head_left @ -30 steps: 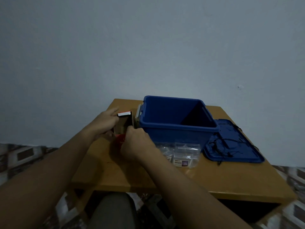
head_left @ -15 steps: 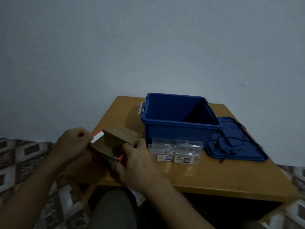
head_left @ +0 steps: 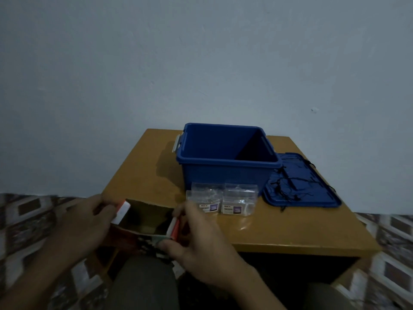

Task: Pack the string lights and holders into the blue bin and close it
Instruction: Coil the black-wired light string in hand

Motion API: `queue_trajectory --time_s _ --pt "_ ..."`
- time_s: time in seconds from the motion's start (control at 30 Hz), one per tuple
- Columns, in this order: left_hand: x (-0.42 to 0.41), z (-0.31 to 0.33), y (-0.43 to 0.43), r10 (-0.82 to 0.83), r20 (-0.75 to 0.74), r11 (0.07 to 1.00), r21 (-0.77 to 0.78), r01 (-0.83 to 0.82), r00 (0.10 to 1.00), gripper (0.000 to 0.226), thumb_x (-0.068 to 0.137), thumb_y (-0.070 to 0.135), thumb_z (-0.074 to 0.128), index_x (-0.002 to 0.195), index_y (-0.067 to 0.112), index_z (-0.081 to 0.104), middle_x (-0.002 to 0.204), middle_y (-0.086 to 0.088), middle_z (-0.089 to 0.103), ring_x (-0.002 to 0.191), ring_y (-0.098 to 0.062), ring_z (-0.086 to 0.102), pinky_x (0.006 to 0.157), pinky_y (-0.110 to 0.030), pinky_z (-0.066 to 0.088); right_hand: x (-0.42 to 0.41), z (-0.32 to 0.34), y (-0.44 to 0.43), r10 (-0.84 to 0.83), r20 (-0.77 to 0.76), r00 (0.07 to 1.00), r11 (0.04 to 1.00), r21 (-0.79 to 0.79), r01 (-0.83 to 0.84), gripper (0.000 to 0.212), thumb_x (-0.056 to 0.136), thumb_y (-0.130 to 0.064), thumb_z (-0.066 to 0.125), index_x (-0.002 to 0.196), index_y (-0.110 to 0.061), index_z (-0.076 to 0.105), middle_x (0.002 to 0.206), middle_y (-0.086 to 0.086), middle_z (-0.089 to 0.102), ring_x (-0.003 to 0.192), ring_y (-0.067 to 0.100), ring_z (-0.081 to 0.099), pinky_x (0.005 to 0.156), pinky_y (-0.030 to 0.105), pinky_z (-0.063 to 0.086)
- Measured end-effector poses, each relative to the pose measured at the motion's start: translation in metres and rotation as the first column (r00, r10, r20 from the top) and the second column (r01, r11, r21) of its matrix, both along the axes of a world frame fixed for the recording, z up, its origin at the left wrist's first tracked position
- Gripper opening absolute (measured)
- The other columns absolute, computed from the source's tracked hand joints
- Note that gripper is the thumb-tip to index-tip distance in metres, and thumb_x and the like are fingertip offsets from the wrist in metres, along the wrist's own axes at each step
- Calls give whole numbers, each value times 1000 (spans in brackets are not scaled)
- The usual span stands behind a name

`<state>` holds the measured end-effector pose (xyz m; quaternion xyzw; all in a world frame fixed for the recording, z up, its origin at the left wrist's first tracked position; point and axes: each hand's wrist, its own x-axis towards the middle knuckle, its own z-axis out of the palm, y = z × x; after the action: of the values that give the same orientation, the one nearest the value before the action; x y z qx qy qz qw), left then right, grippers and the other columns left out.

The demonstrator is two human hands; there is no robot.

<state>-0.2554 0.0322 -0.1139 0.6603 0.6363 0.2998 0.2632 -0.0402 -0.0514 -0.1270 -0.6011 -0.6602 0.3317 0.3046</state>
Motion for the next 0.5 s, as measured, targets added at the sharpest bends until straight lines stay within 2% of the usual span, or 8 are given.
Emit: queue_trajectory --time_s 0.1,0.17,0.23,0.3,0.37,0.43,0.5 --pt "24 -2 -12 -95 17 995 -17 95 995 26 95 29 56 74 22 70 79 -3 65 75 -17 58 66 -33 42 25 -2 -11 -87 -75 993 996 -28 86 54 80 -44 79 116 -52 39 119 -17 55 109 6 59 90 34 58" --pt "41 -5 -18 -138 42 989 -45 140 989 26 98 24 53 79 17 69 80 -3 67 75 -16 60 66 -32 44 42 -1 -20 -129 -105 986 992 -26 127 56 81 -39 80 117 -52 41 113 -17 58 98 -3 61 79 21 57" --pt "58 -7 -21 -181 114 975 -112 193 977 21 99 21 50 85 17 66 80 -4 68 72 -19 65 64 -37 52 61 0 -29 -170 -139 976 985 -17 169 57 81 -30 82 122 -45 45 105 -14 61 84 -9 62 67 13 51" --pt "73 -9 -25 -216 173 960 -144 242 961 17 99 20 51 89 18 64 81 -5 70 69 -19 68 57 -33 56 78 1 -37 -212 -154 965 977 -6 214 55 81 -23 83 123 -39 51 101 -10 65 81 -5 65 64 15 52" --pt "90 -10 -28 -259 217 947 -134 292 941 14 99 20 53 90 19 64 81 -4 71 66 -18 68 50 -24 50 93 1 -43 -258 -144 955 965 7 262 55 81 -21 83 123 -39 53 102 -8 67 83 3 67 65 22 55" --pt "104 -11 -31 -284 259 936 -134 326 923 11 100 22 54 93 22 63 85 -2 70 68 -17 67 52 -22 49 106 -1 -48 -298 -124 946 953 19 303 57 81 -23 82 125 -42 51 106 -9 66 87 6 66 72 29 58" --pt "115 -14 -33 -283 279 934 -137 330 918 7 100 27 55 96 28 61 92 1 69 74 -14 68 61 -27 54 113 -3 -49 -308 -99 946 949 32 313 60 83 -25 80 130 -41 47 111 -13 62 91 4 63 76 31 58"
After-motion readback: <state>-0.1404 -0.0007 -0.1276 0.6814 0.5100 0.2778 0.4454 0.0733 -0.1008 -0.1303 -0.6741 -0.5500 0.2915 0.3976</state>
